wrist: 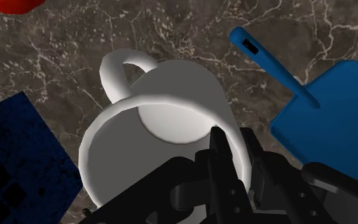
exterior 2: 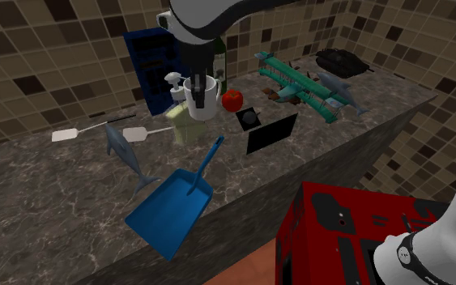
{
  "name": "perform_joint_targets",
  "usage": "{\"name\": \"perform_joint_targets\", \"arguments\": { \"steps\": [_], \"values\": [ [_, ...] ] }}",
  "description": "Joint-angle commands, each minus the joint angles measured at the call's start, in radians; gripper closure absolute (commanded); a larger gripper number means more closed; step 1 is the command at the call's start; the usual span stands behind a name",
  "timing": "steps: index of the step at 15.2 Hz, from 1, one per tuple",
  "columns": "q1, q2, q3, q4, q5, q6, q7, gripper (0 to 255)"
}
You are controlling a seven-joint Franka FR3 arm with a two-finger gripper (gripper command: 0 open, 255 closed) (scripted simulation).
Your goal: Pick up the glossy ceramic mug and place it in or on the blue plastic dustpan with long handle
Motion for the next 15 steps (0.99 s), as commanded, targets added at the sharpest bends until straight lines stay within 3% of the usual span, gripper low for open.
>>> {"name": "perform_joint_targets", "arguments": {
  "steps": [1, 4, 15],
  "values": [
    [0.0, -0.005, -0.001, 0.023, -0.001, -0.027, 0.0, 255],
    [-0.001, -0.007, -0.001, 0.054, -0.002, -0.059, -0.001, 255],
    [0.146, -0.136, 0.102, -0.055, -0.058, -0.085, 0.258, 255]
  ]
}}
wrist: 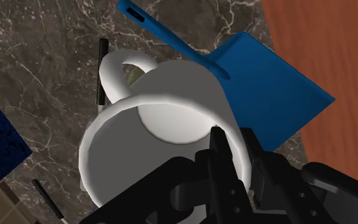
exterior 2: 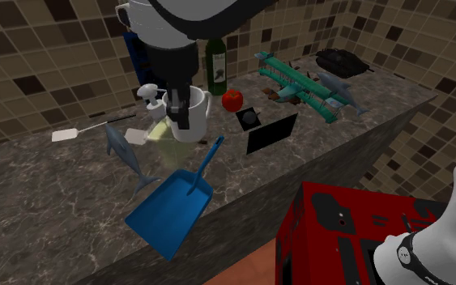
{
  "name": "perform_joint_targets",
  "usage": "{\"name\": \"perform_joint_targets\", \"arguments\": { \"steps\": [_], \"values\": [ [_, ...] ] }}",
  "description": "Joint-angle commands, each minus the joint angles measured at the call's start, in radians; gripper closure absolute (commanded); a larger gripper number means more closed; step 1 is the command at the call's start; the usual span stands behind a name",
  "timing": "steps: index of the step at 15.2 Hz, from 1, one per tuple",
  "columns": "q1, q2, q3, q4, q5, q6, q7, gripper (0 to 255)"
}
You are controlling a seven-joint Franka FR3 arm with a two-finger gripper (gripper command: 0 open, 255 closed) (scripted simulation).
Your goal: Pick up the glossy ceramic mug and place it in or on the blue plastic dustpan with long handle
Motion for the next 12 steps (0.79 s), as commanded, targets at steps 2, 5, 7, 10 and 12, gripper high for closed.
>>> {"name": "perform_joint_targets", "arguments": {
  "steps": [2, 5, 7, 10, 12],
  "values": [
    [0.041, -0.023, 0.036, -0.008, -0.011, -0.018, 0.08, 255],
    [0.041, -0.023, 0.036, -0.047, -0.011, 0.022, 0.082, 255],
    [0.041, -0.021, 0.036, -0.072, -0.012, 0.049, 0.083, 255],
    [0.041, -0.017, 0.035, -0.107, -0.012, 0.088, 0.084, 255],
    [0.04, -0.013, 0.035, -0.129, -0.012, 0.114, 0.085, 255]
  ]
}}
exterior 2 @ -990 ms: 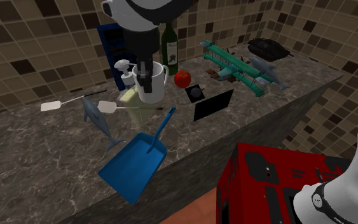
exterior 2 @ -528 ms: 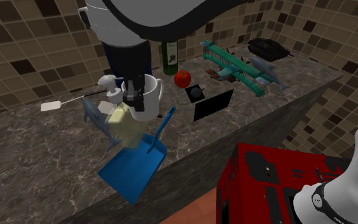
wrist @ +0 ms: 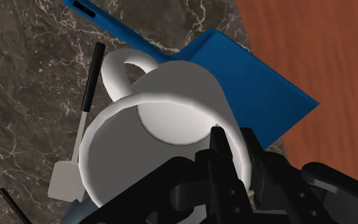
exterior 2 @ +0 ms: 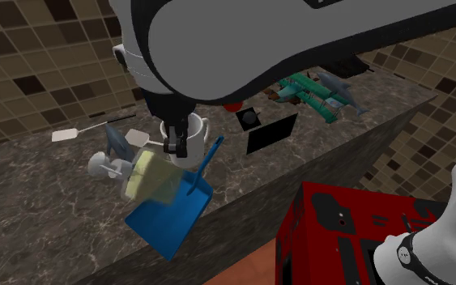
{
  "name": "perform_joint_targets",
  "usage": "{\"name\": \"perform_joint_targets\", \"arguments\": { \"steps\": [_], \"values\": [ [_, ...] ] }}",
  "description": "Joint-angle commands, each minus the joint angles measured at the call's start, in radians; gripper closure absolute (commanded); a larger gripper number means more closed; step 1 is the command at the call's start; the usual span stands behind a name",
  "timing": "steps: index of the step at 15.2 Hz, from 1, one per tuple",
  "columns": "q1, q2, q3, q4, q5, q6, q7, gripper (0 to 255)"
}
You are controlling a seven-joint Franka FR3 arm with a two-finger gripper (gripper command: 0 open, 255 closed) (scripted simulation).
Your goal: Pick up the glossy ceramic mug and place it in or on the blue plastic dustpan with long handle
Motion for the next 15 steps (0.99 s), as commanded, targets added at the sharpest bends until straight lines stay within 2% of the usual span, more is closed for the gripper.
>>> {"name": "perform_joint_targets", "arguments": {
  "steps": [1, 8, 15],
  "values": [
    [0.001, 0.005, 0.001, -0.019, 0.0, 0.025, 0.003, 255],
    [0.0, 0.026, 0.0, -0.089, 0.0, 0.116, 0.005, 255],
    [0.0, 0.026, 0.0, -0.089, 0.0, 0.116, 0.005, 255]
  ]
}}
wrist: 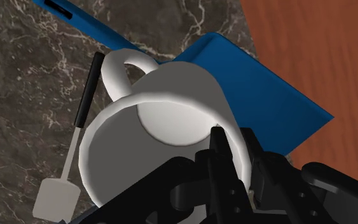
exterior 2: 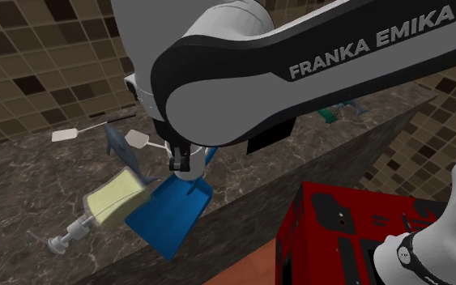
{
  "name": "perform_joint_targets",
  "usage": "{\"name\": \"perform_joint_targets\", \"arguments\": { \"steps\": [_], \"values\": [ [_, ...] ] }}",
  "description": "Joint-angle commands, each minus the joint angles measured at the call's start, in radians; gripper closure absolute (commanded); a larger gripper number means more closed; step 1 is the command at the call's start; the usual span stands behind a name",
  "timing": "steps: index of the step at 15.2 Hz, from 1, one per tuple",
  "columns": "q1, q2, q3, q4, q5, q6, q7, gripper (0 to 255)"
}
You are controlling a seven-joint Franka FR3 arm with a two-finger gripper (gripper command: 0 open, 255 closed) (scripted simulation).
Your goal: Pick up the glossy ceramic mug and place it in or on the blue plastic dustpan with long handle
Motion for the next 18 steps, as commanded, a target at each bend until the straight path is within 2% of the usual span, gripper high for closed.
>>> {"name": "perform_joint_targets", "arguments": {
  "steps": [1, 2, 7, 11, 18],
  "values": [
    [0.0, 0.0, 0.0, 0.0, 0.0, 0.0, 0.0, 255],
    [0.0, 0.0, 0.0, 0.0, 0.0, 0.0, 0.0, 0],
    [0.0, 0.0, 0.0, 0.0, 0.0, 0.0, 0.0, 0],
    [0.004, -0.037, 0.003, 0.082, -0.002, -0.119, 0.002, 0],
    [0.004, -0.037, 0.003, 0.082, -0.002, -0.119, 0.002, 0]
  ]
}}
